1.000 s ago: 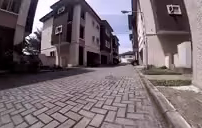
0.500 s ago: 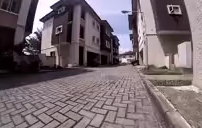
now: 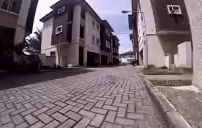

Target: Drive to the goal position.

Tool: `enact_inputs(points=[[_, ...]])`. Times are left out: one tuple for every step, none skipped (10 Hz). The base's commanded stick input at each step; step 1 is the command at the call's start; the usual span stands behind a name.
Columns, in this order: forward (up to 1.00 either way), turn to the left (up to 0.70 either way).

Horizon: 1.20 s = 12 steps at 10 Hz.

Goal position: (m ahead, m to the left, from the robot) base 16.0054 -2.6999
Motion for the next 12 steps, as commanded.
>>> enact_inputs(points=[[0.70,0.00],[0.70,0.00],[0.70,0.00],[0.70,0.00],[0.70,0.00],[0.70,0.00],[0.70,0.00],[0.70,0.00],[0.70,0.00],[0.70,0.00],[0.70,0.00],[0.70,0.00]])
